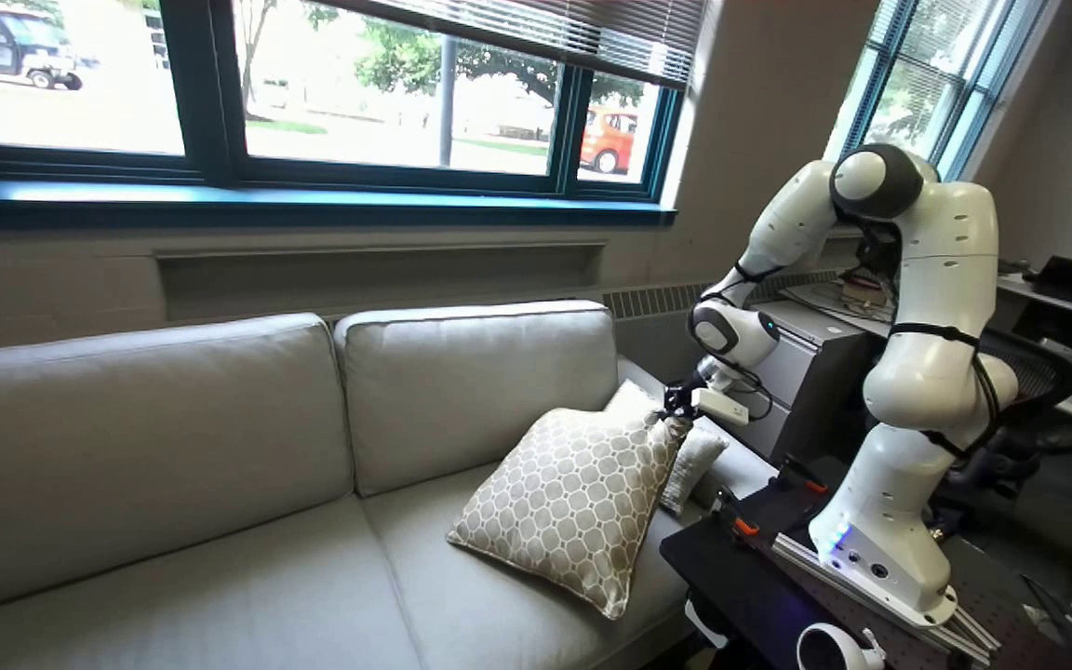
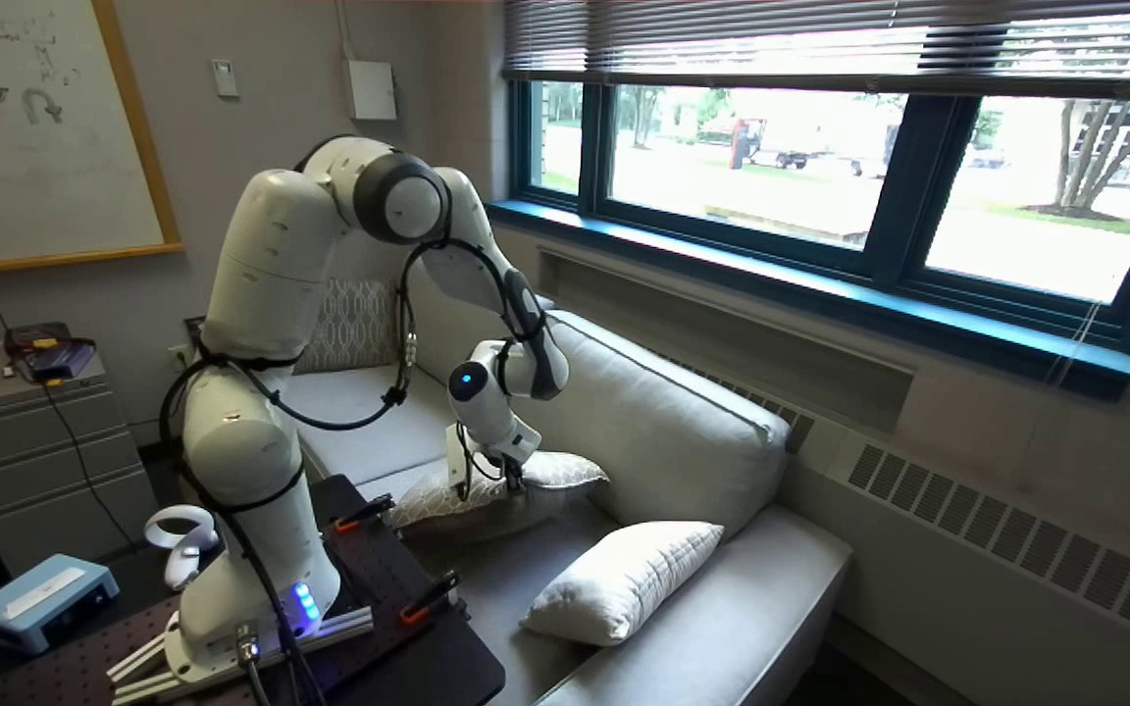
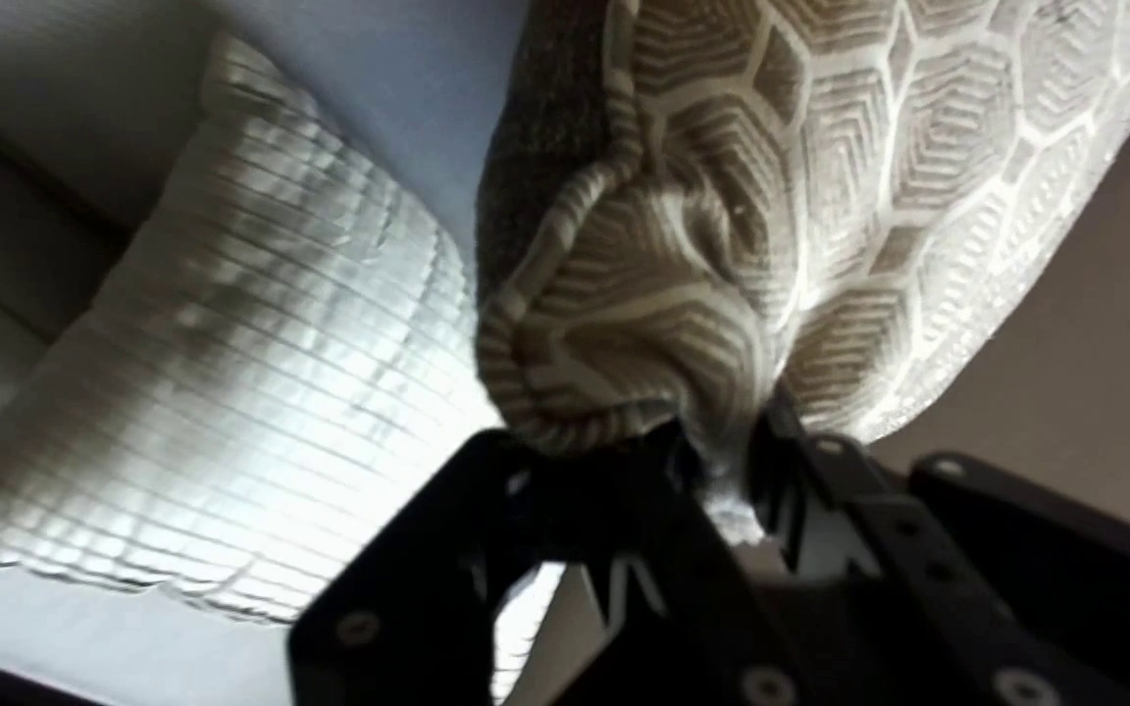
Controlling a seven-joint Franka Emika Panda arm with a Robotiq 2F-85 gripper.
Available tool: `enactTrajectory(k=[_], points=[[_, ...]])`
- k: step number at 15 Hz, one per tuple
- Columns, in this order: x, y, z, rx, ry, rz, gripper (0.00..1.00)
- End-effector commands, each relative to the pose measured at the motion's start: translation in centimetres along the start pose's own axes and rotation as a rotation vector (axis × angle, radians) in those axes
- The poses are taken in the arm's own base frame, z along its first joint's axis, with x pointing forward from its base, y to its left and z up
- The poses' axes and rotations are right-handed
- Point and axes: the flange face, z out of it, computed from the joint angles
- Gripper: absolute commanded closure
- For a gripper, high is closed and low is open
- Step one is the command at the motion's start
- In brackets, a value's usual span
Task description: Stack the two pillows against each other.
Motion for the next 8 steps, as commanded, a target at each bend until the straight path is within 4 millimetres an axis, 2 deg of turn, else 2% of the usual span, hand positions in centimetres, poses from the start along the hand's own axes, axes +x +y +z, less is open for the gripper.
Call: enactTrajectory(k=[1, 8], points=[[0.7, 3.3, -6.9, -0.038, 0.115, 0.066, 0.94], [2.0, 12.3, -15.6, -0.109, 0.293, 0.195, 0.94]])
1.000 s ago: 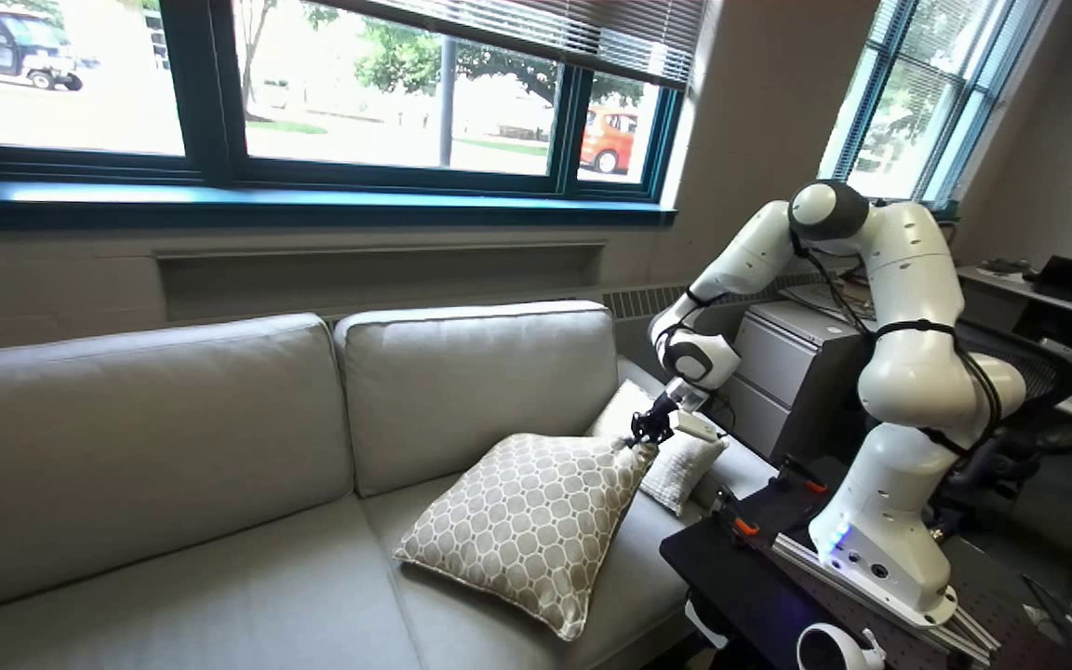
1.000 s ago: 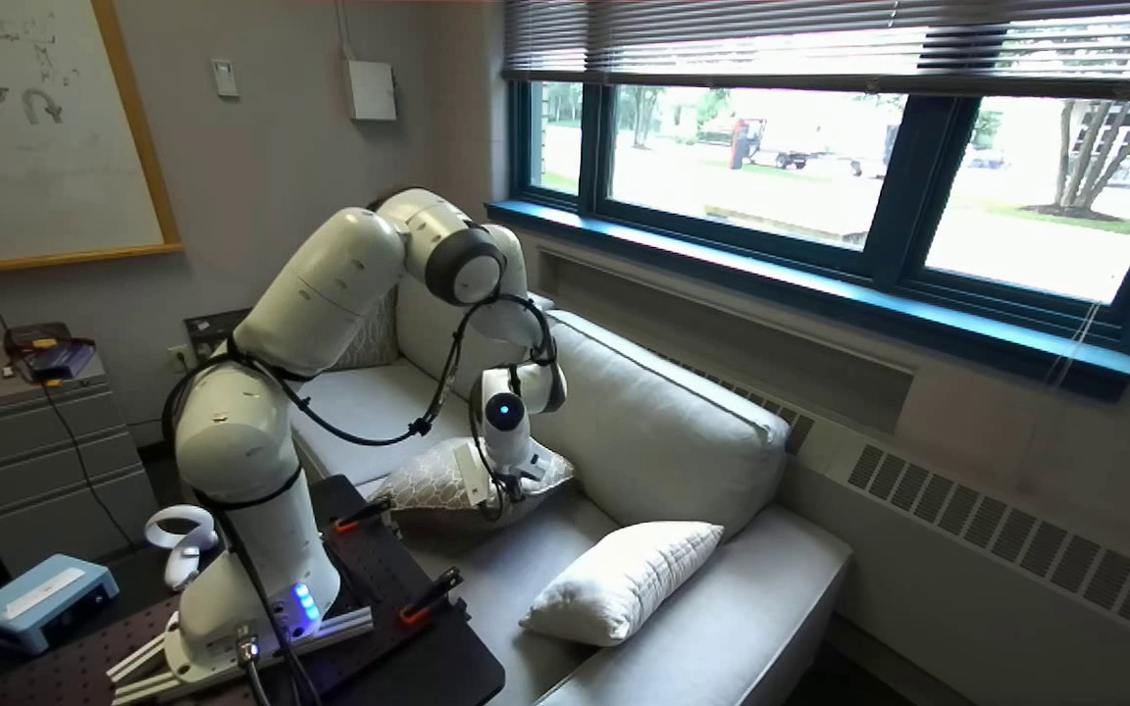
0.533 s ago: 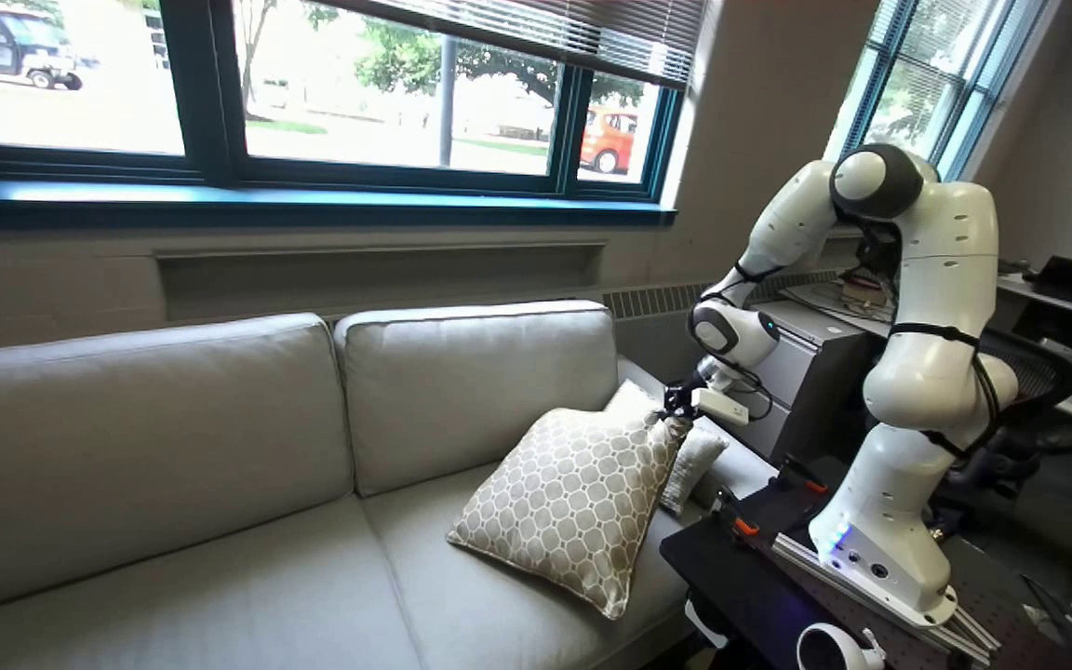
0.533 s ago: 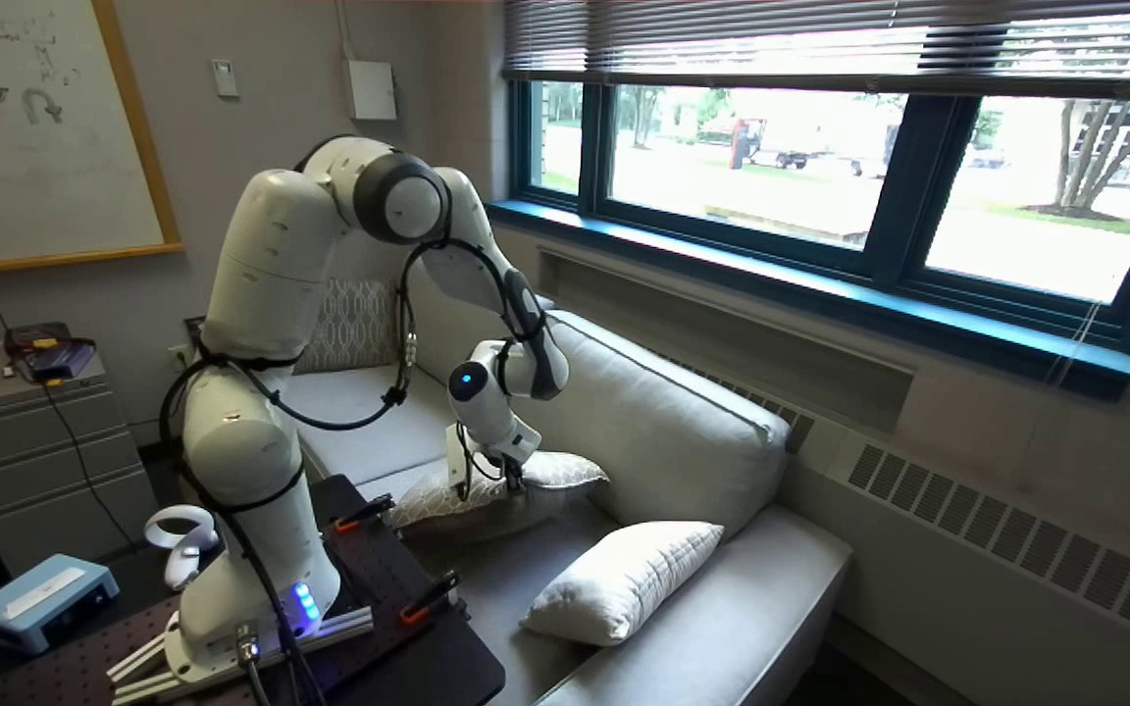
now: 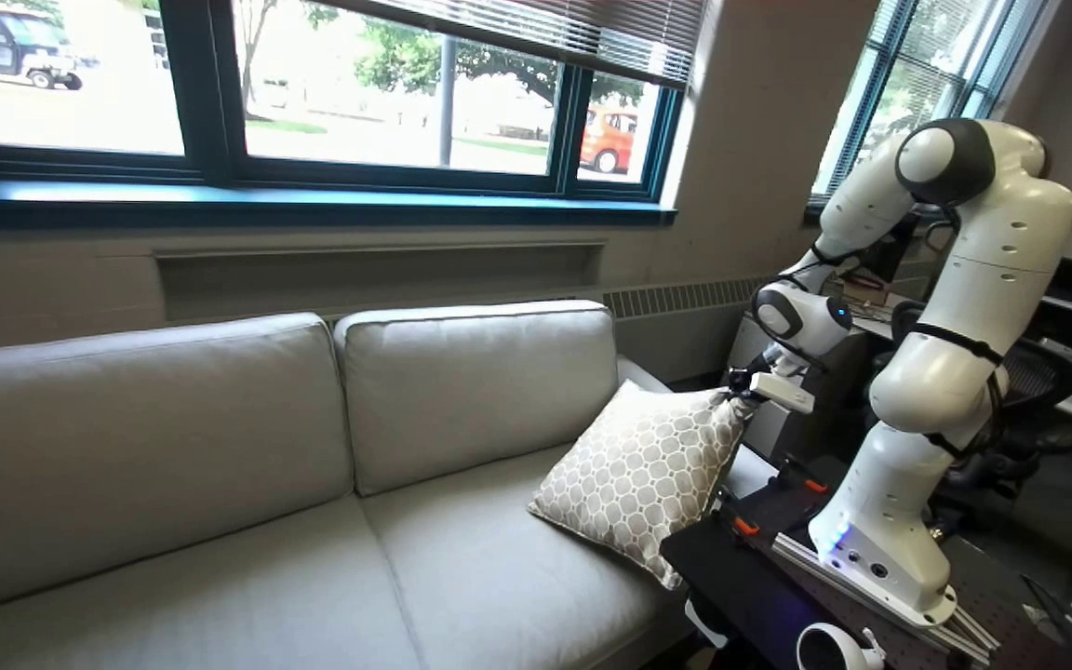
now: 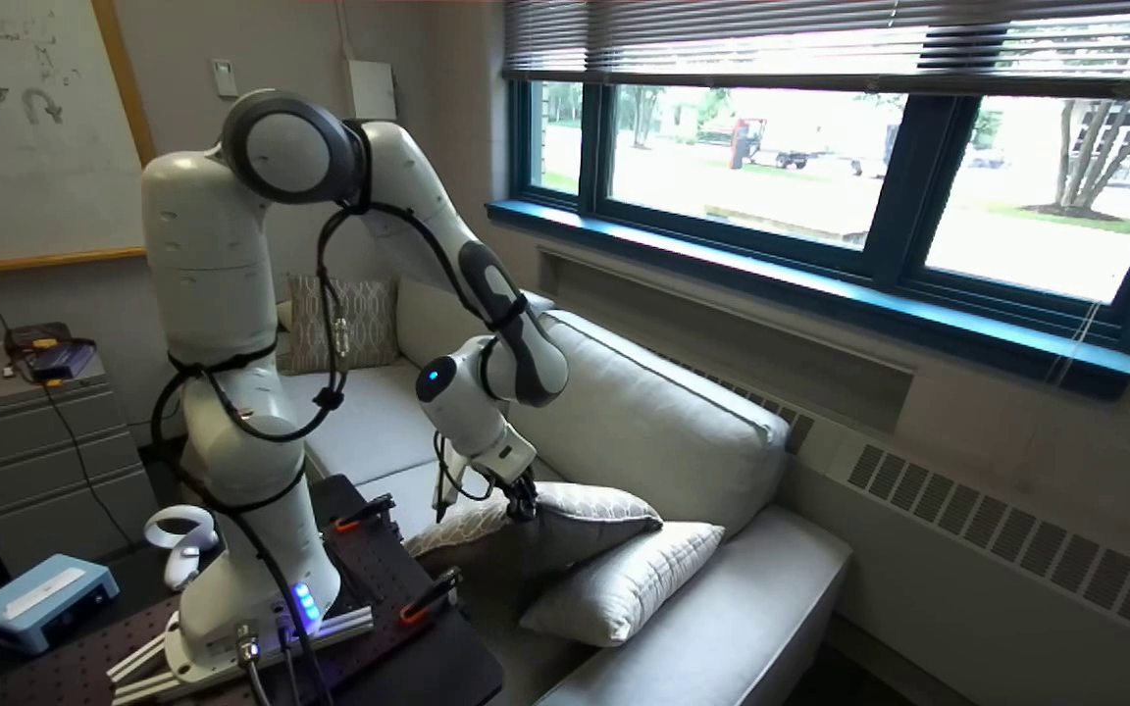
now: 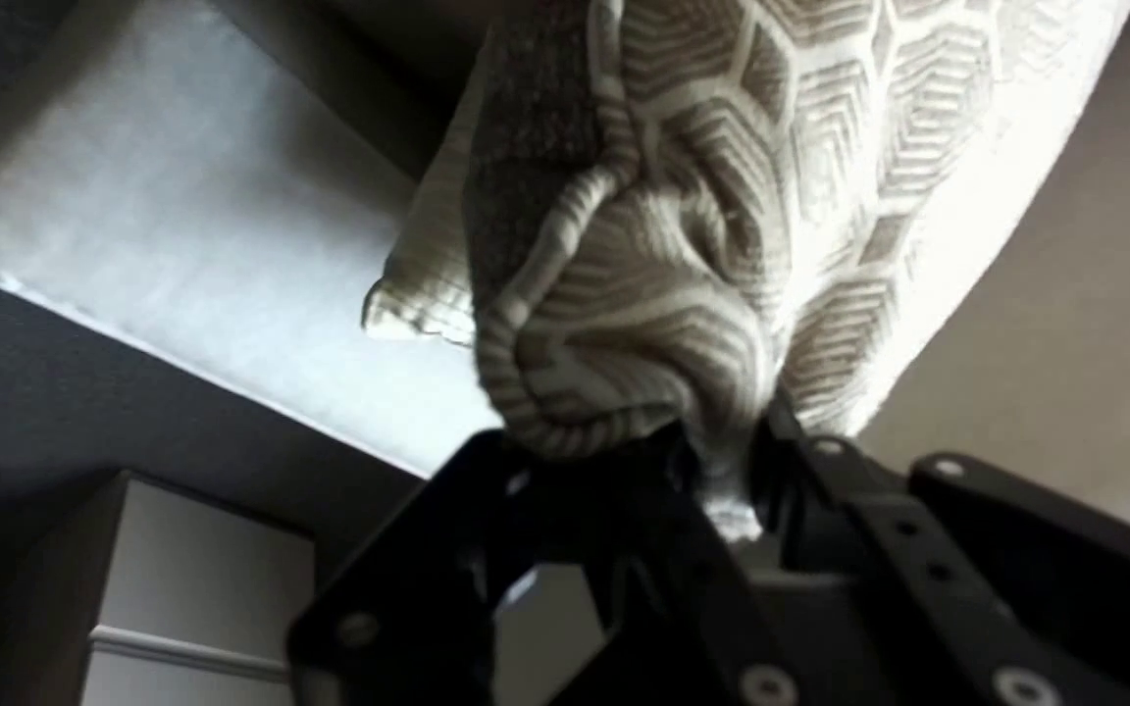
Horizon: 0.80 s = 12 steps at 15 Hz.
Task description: Stack the two pillows against each other.
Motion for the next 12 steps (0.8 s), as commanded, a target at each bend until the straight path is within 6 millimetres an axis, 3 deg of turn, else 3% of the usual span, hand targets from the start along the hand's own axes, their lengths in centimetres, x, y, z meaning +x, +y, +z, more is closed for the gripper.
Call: enactTrajectory(k=[1, 3, 6, 8, 12], points=[[2.4, 3.8, -5.5, 0.024, 0.148, 0.073, 0.95], [3.0, 5.1, -7.2, 0.031, 0.204, 0.103, 0.95], [4.0, 5.3, -10.0, 0.044, 0.273, 0.137, 0.95], [4.8, 3.6, -12.0, 0.064, 0.299, 0.12, 0.95], [5.5, -2.2, -15.3, 0.121, 0.269, 0.058, 0.94]])
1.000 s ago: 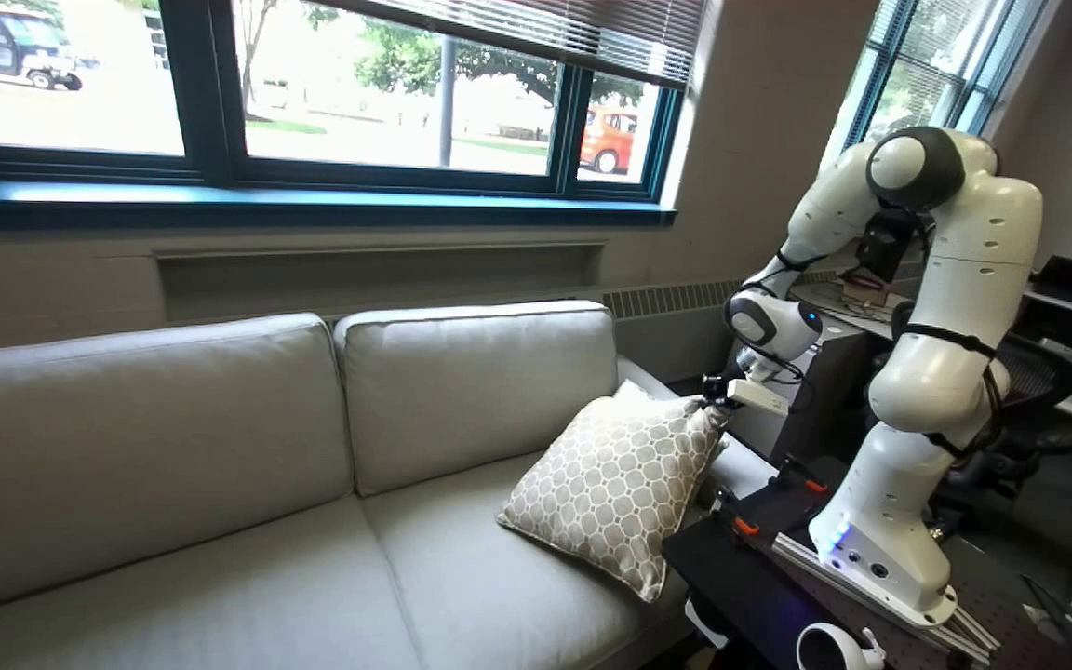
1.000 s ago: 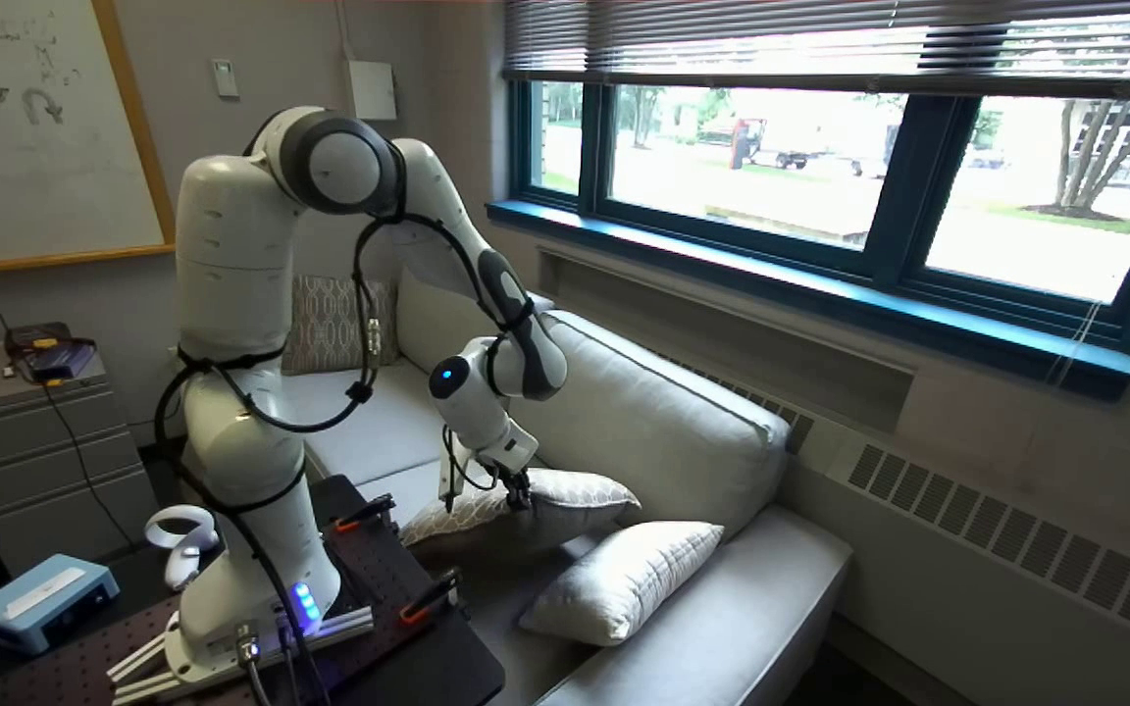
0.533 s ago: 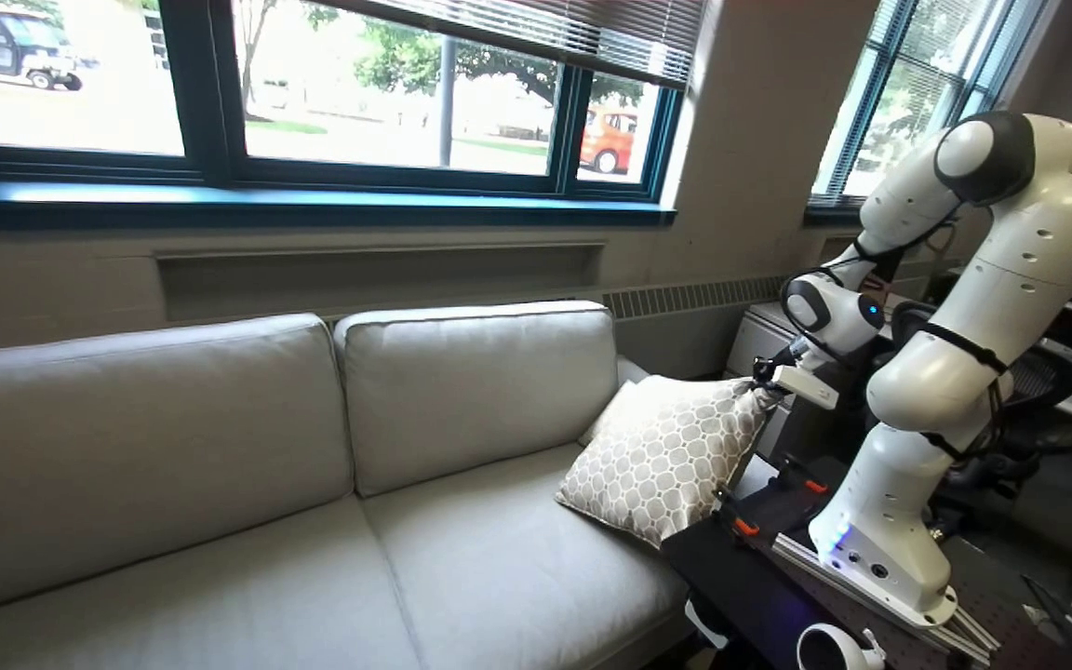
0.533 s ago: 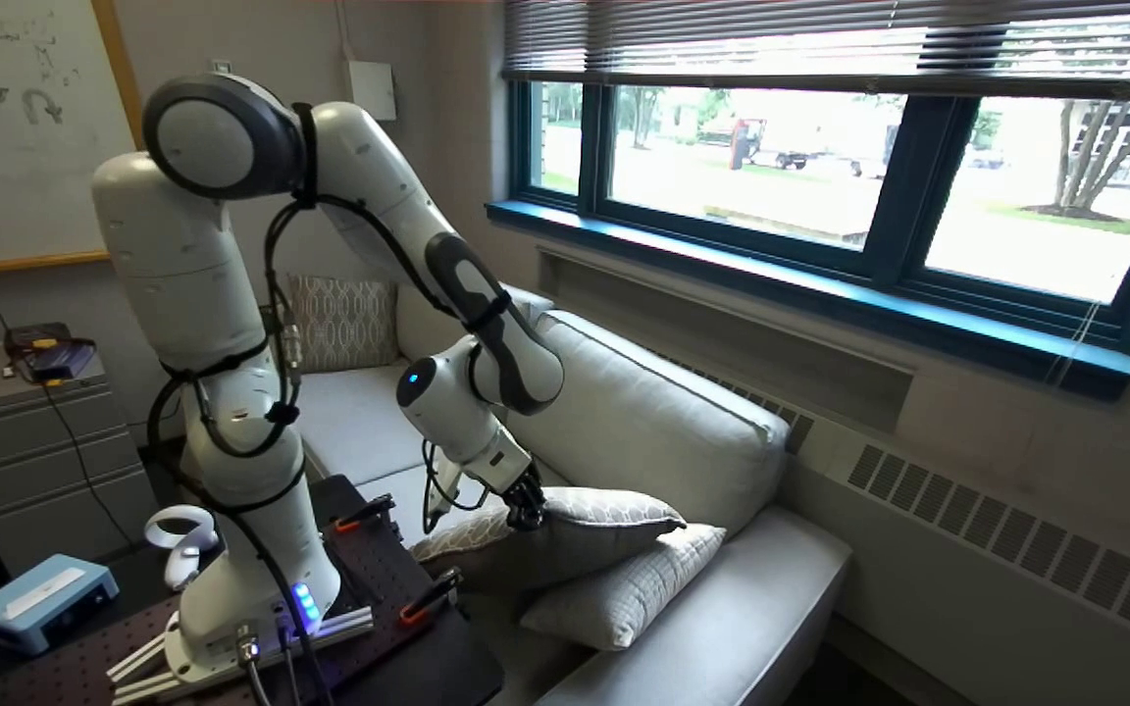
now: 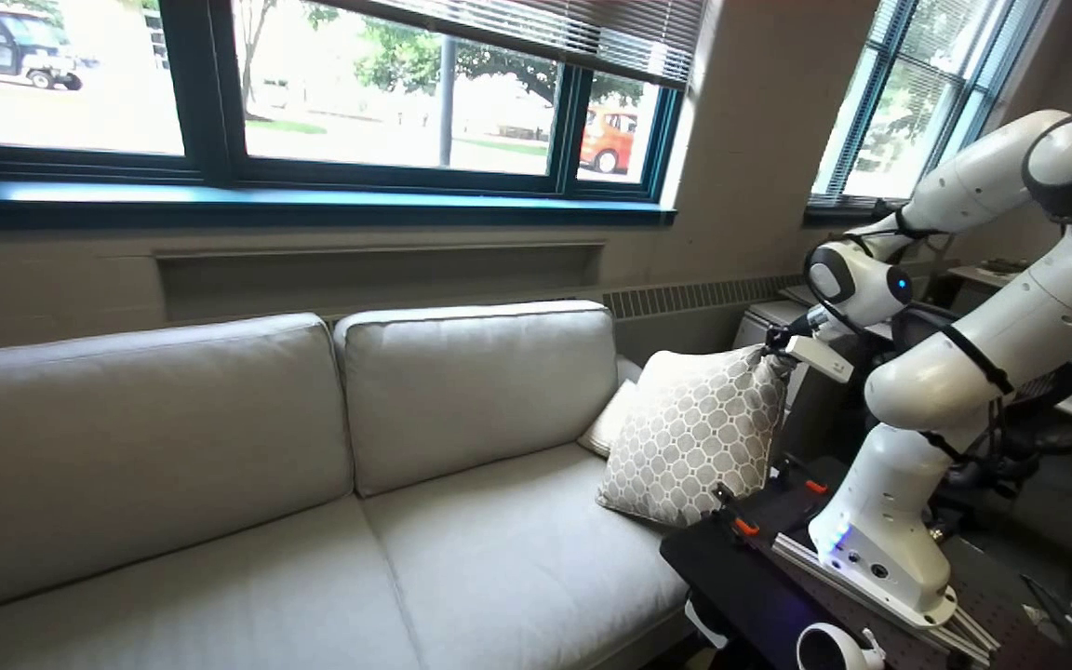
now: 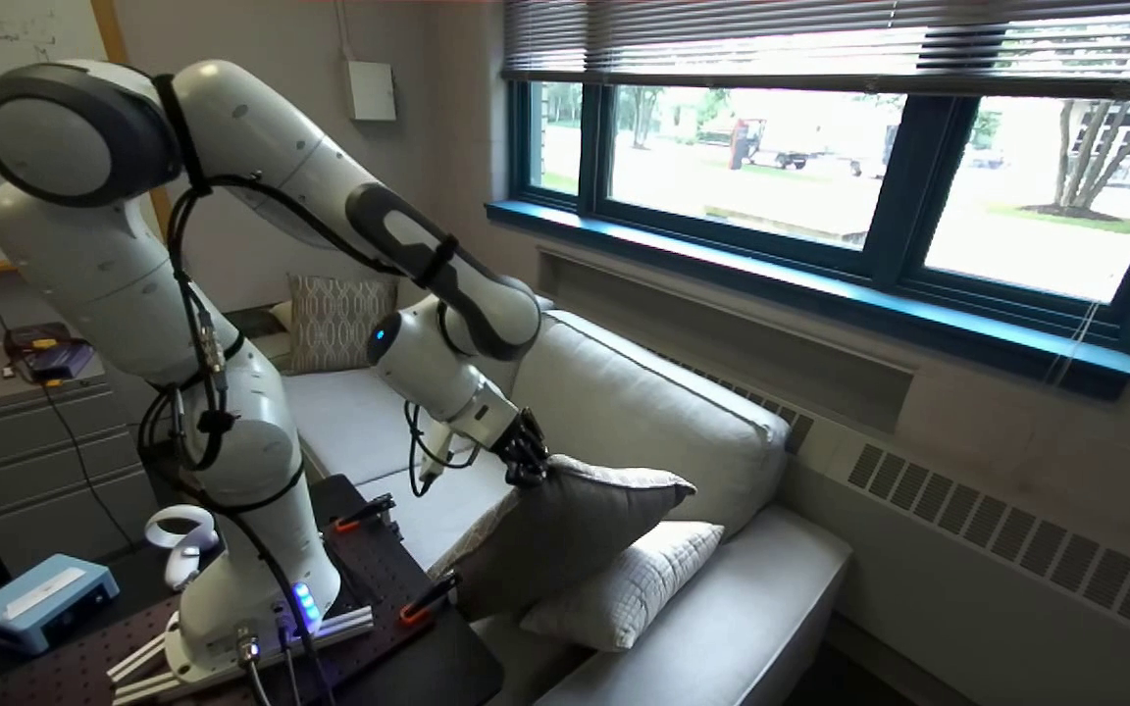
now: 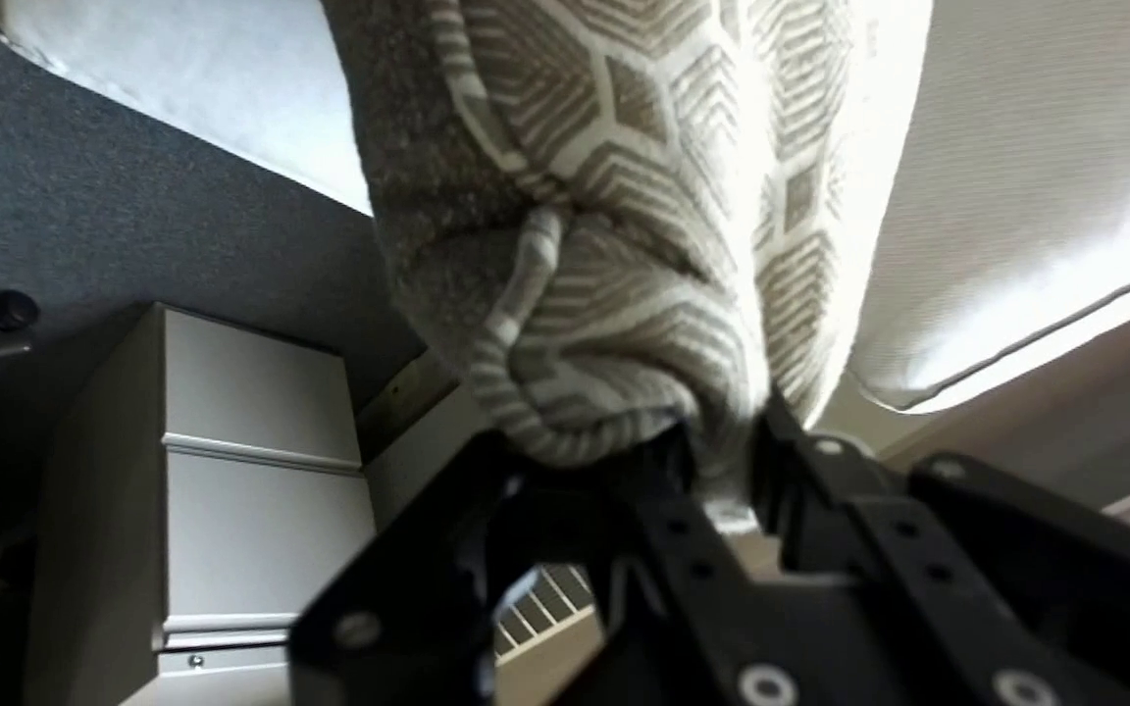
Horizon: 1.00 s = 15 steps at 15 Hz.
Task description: Stack the two pillows against each other.
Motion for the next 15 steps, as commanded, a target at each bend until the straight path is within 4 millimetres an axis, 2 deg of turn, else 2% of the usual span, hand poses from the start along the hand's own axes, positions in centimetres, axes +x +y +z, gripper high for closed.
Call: enactTrajectory(k=[1, 4, 8, 9, 11, 15], points=[[2.5, -6.2, -4.2, 0.104, 0.034, -0.015, 0.94], [3.5, -11.0, -5.9, 0.168, 0.013, -0.063, 0.94], [5.9, -16.0, -8.0, 0.244, 0.003, -0.099, 0.94], [6.2, -17.0, -6.5, 0.26, 0.021, -0.099, 0.94], [8.3, -18.4, -7.2, 0.283, 0.034, -0.083, 0.94], [11.5, -19.9, -5.6, 0.314, 0.047, -0.046, 0.94]])
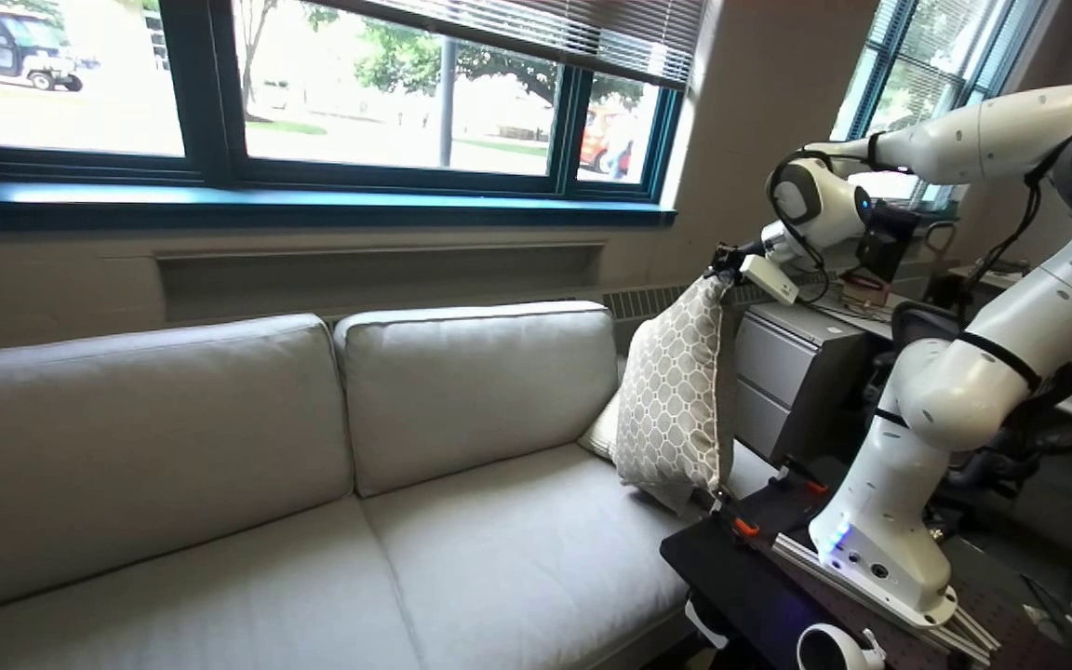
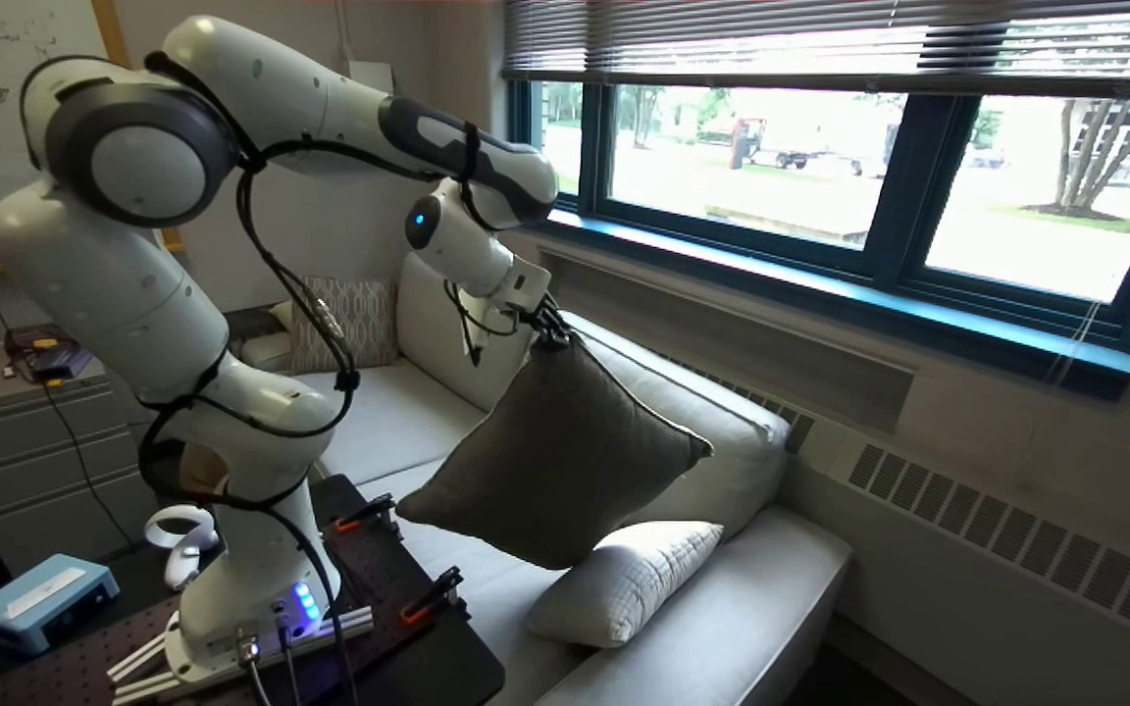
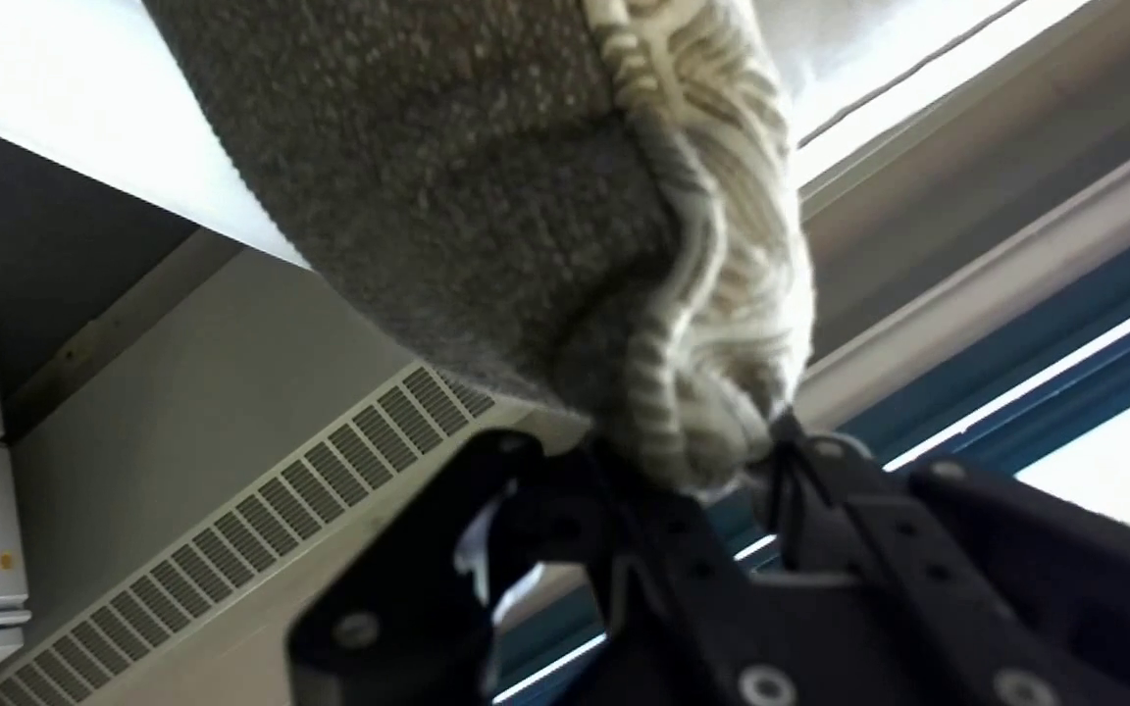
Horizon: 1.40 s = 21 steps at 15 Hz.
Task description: Stack the two pillows against each other.
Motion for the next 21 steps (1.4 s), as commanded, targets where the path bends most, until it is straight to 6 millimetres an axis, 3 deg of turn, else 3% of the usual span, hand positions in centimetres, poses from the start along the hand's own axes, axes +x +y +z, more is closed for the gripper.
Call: enactTrajectory(k=[1, 5, 9, 10, 12, 16, 21], points=[[5.8, -2.4, -0.2, 0.056, 0.054, 0.044, 0.94], [9.6, -3.1, 2.0, 0.121, 0.079, 0.086, 0.94], [9.8, -1.9, 5.4, 0.113, 0.035, 0.087, 0.99], [8.9, -1.2, 6.4, 0.103, 0.008, 0.071, 0.71], [7.2, -0.2, 8.1, 0.075, -0.039, 0.039, 0.71], [3.4, 1.7, 10.8, 0.051, -0.141, -0.039, 0.42], [-1.8, 2.1, 11.9, 0.065, -0.26, -0.207, 0.05]])
